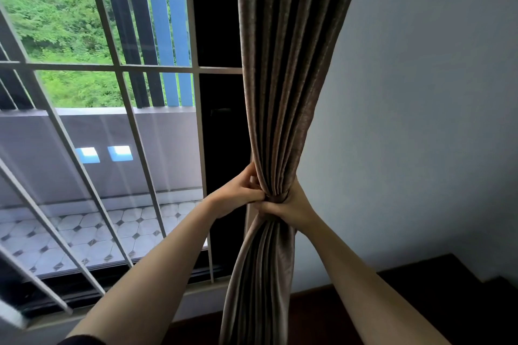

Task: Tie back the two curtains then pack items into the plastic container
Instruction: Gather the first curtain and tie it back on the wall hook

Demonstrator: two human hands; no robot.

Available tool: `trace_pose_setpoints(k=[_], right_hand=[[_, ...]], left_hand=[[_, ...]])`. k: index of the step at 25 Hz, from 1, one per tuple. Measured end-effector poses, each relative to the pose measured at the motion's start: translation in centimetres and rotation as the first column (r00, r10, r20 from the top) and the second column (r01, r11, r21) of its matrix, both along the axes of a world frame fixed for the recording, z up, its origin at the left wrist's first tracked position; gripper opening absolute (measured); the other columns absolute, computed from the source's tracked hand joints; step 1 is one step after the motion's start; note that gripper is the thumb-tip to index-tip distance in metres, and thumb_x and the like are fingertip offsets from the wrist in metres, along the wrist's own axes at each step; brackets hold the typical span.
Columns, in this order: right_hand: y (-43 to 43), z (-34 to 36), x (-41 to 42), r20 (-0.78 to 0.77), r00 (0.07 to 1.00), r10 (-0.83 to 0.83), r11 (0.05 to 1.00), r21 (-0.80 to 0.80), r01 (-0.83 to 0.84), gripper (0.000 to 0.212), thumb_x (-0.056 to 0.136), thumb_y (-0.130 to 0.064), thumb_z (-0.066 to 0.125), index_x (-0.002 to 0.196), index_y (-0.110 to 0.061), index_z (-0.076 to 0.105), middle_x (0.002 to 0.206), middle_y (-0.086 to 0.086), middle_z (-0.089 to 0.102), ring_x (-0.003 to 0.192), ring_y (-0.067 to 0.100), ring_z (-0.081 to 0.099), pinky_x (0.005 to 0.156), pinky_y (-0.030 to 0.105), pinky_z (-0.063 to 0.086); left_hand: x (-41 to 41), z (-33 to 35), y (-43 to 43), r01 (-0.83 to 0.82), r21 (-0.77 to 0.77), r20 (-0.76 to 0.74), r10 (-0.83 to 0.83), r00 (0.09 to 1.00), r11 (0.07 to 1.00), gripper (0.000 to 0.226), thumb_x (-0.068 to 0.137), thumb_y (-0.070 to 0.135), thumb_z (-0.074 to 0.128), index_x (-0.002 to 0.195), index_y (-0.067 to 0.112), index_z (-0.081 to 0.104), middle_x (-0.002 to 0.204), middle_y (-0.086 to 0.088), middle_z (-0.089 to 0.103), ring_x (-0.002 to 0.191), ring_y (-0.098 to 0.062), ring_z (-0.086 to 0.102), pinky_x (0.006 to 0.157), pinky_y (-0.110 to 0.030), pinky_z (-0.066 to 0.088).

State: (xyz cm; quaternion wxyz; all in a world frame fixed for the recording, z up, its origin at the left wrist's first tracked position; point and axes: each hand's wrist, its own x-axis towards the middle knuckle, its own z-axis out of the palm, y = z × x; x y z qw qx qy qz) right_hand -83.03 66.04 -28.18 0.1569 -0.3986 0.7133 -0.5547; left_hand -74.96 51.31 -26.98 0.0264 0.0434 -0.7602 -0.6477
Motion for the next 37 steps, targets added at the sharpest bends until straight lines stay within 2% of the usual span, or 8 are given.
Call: trace_pose_setpoints(k=[6, 15, 21, 25, 29, 32, 34, 37], right_hand=[[-0.1, -0.2, 0.4, -0.005, 1.0, 0.003, 1.0, -0.028, -0.003, 0.076, 0.061, 0.005, 0.073, 0.126, -0.013, 0.037, 0.111, 0.012, 0.06, 0.103, 0.019, 0.063, 0.087, 0.034, 0.055], [0.3, 0.2, 0.6, 0.02, 1.0, 0.017, 1.0, -0.015, -0.016, 0.08, 0.059, 0.002, 0.071, 0.127, -0.015, 0.031, 0.113, 0.0, 0.053, 0.103, 0.001, 0.059, 0.08, 0.017, 0.05], [1.0, 0.0, 0.5, 0.046, 0.994, 0.103, 0.994, 0.04, -0.105, 0.09, 0.06, 0.002, 0.067, 0.137, -0.013, 0.024, 0.116, 0.0, 0.051, 0.103, -0.006, 0.057, 0.081, 0.013, 0.048], [0.7, 0.4, 0.5, 0.083, 0.985, 0.153, 0.982, 0.099, -0.161, 0.081, 0.068, -0.001, 0.073, 0.136, -0.015, 0.029, 0.118, -0.002, 0.053, 0.101, -0.01, 0.055, 0.079, 0.007, 0.046], [0.8, 0.7, -0.2, 0.063, 0.991, 0.116, 0.987, 0.105, -0.122, 0.069, 0.075, -0.001, 0.074, 0.128, -0.022, 0.036, 0.113, -0.016, 0.053, 0.097, -0.019, 0.053, 0.078, 0.003, 0.044], [1.2, 0.9, -1.2, 0.056, 0.994, 0.089, 0.99, 0.104, -0.094, 0.069, 0.071, -0.009, 0.079, 0.126, -0.026, 0.04, 0.118, -0.014, 0.056, 0.11, -0.003, 0.053, 0.089, 0.014, 0.048], [1.2, 1.3, -2.0, 0.051, 0.994, 0.098, 0.989, 0.102, -0.103, 0.07, 0.069, -0.011, 0.081, 0.125, -0.028, 0.043, 0.122, -0.011, 0.057, 0.115, 0.005, 0.053, 0.097, 0.023, 0.047], [0.9, 1.6, -3.0, 0.012, 0.993, 0.113, 0.986, 0.118, -0.114, 0.072, 0.067, -0.013, 0.083, 0.124, -0.033, 0.043, 0.121, -0.018, 0.055, 0.116, 0.006, 0.053, 0.1, 0.027, 0.044]], left_hand=[[-0.2, 0.6, -1.1, -0.073, -0.351, 0.026, 0.087, 0.996, 0.934, 0.04, 0.063, 0.024, 0.072, 0.099, 0.038, 0.061, 0.098, -0.007, 0.069, 0.095, -0.026, 0.066, 0.088, -0.048, 0.053], [0.4, 0.5, -0.6, -0.378, -0.61, -0.389, 0.152, 0.909, 0.697, 0.027, 0.064, 0.039, 0.07, 0.086, 0.023, 0.071, 0.099, 0.007, 0.059, 0.091, -0.005, 0.051, 0.079, -0.013, 0.04], [2.2, 1.8, -0.3, -0.246, -0.591, -0.142, 0.201, 0.969, 0.768, 0.015, 0.081, 0.018, 0.068, 0.096, 0.018, 0.067, 0.052, 0.016, 0.057, 0.05, 0.002, 0.055, 0.053, -0.006, 0.038], [1.7, 2.8, -1.3, -0.322, -0.818, -0.219, 0.26, 0.941, 0.477, 0.016, 0.08, 0.028, 0.065, 0.094, 0.021, 0.068, 0.08, -0.001, 0.065, 0.077, -0.023, 0.061, 0.065, -0.027, 0.043], [1.2, 2.8, -2.3, -0.196, -0.677, -0.136, 0.142, 0.981, 0.709, 0.017, 0.068, 0.021, 0.075, 0.082, 0.023, 0.065, 0.076, 0.011, 0.061, 0.072, -0.001, 0.06, 0.067, -0.016, 0.043], [0.5, 2.2, -3.4, -0.108, -0.287, 0.145, 0.154, 0.977, 0.952, 0.038, 0.068, 0.039, 0.071, 0.102, 0.022, 0.066, 0.101, -0.004, 0.07, 0.097, -0.019, 0.066, 0.092, -0.035, 0.051], [-0.1, 2.7, -3.5, -0.196, -0.189, 0.158, 0.226, 0.961, 0.962, 0.032, 0.076, 0.04, 0.063, 0.101, 0.021, 0.07, 0.105, -0.006, 0.07, 0.1, -0.024, 0.065, 0.097, -0.039, 0.048], [-1.1, 3.2, -3.1, -0.225, -0.608, -0.032, 0.259, 0.965, 0.761, 0.024, 0.081, 0.024, 0.069, 0.102, 0.013, 0.069, 0.093, -0.002, 0.066, 0.091, -0.02, 0.062, 0.08, -0.026, 0.046]])
